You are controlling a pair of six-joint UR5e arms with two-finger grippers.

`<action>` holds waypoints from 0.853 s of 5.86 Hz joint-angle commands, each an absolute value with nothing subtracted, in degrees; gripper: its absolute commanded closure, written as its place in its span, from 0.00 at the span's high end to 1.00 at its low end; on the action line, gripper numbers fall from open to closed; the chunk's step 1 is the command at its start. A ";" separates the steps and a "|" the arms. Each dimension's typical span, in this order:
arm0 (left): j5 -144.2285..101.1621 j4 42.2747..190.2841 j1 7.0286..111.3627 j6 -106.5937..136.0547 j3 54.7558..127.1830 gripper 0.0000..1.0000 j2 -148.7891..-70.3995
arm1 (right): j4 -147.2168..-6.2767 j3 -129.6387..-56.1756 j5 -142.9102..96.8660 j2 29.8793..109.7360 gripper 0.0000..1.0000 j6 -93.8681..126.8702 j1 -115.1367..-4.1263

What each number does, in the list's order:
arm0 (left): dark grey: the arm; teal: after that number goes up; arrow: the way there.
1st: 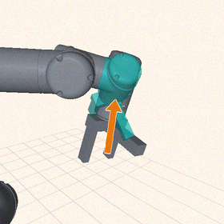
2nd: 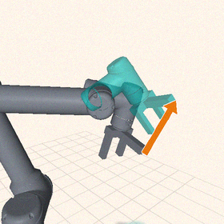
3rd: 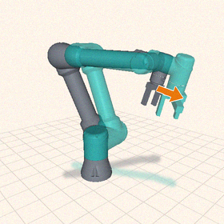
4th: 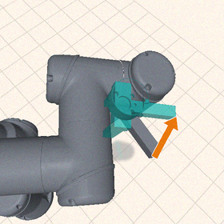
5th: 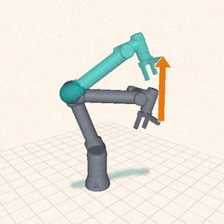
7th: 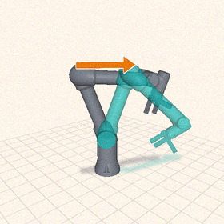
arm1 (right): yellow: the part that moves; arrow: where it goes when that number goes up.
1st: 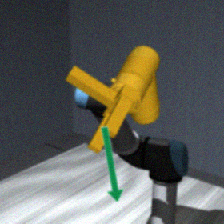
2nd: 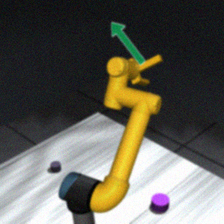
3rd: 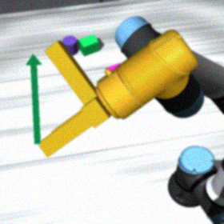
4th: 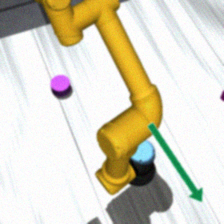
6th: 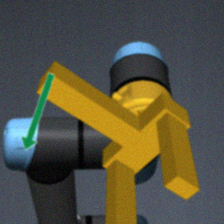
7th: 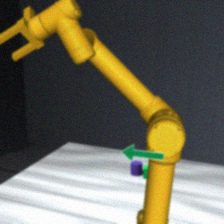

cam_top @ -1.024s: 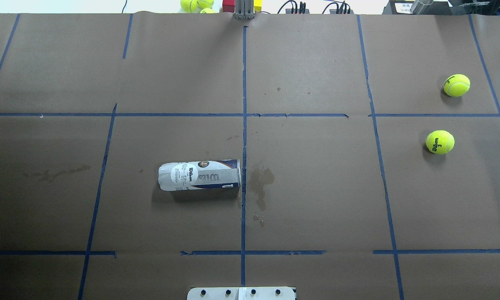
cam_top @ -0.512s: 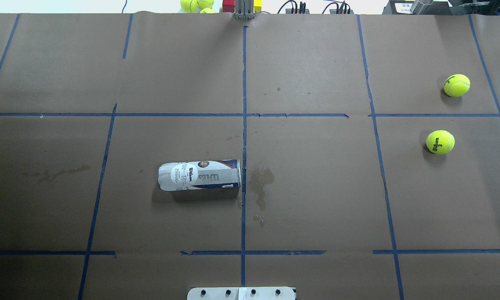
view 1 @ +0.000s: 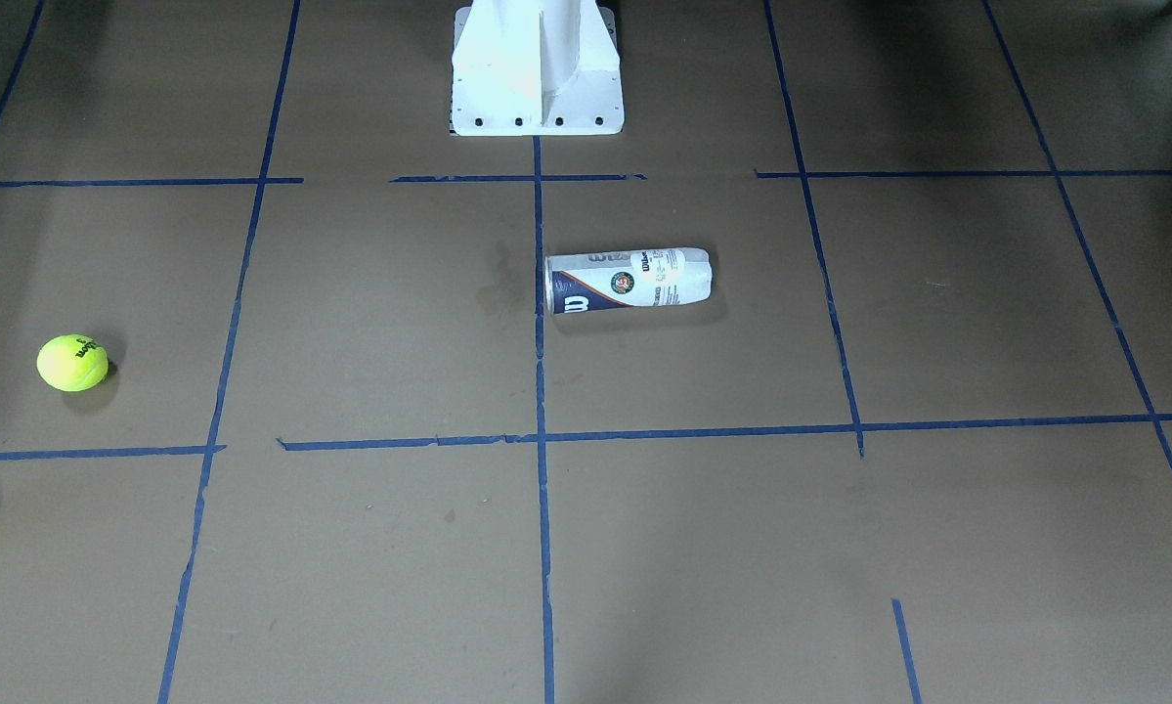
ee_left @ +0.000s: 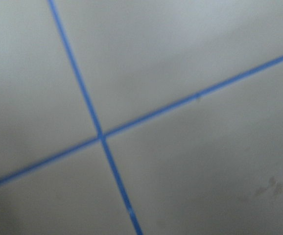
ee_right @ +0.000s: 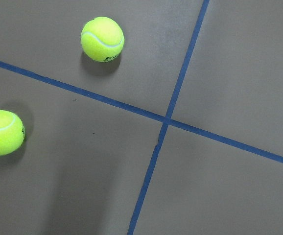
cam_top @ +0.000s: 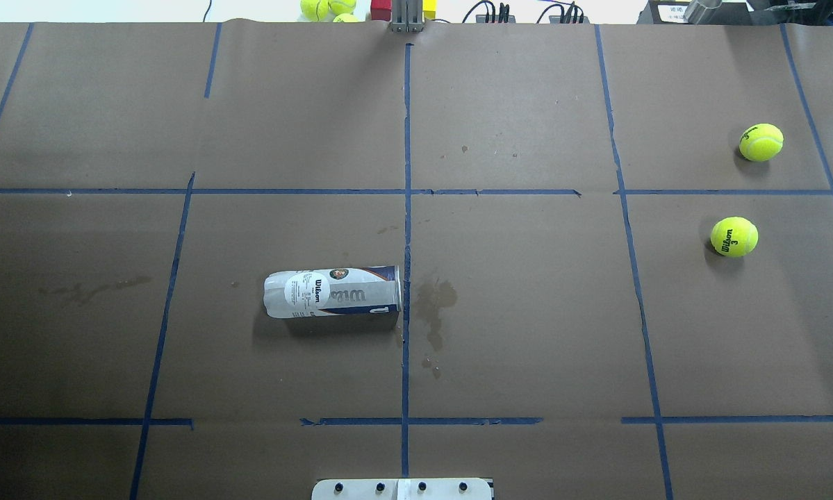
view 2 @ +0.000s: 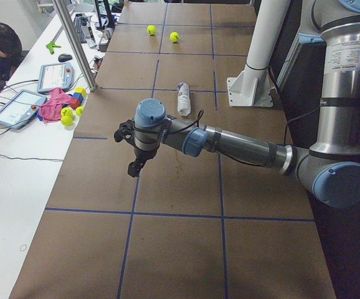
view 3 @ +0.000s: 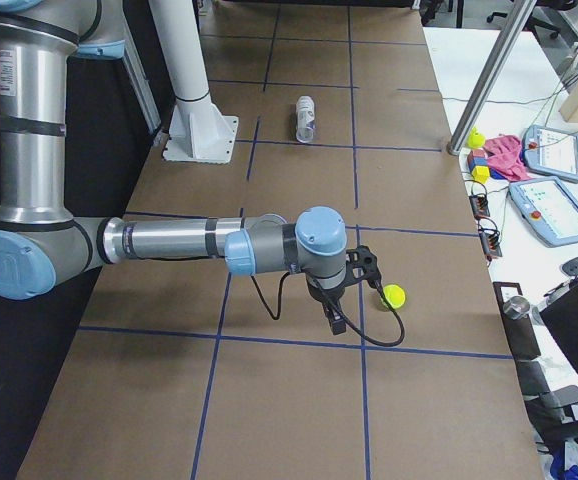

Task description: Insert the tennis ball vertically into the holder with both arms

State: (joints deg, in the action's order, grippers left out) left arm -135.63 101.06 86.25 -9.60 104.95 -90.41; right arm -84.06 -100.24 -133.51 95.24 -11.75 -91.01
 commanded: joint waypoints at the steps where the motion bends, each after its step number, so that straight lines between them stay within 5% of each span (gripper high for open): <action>1: -135.97 104.92 85.87 -9.32 105.82 1.00 -92.45 | -82.71 -99.67 -133.59 95.27 1.00 -11.69 -90.97; 5: -134.66 120.23 65.00 -3.00 106.00 1.00 -105.62 | -82.71 -99.49 -133.51 95.36 1.00 -11.60 -90.97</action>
State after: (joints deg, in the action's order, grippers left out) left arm -135.68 119.48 70.37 -4.05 105.97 -102.21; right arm -82.71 -99.55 -133.53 95.31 -11.66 -90.97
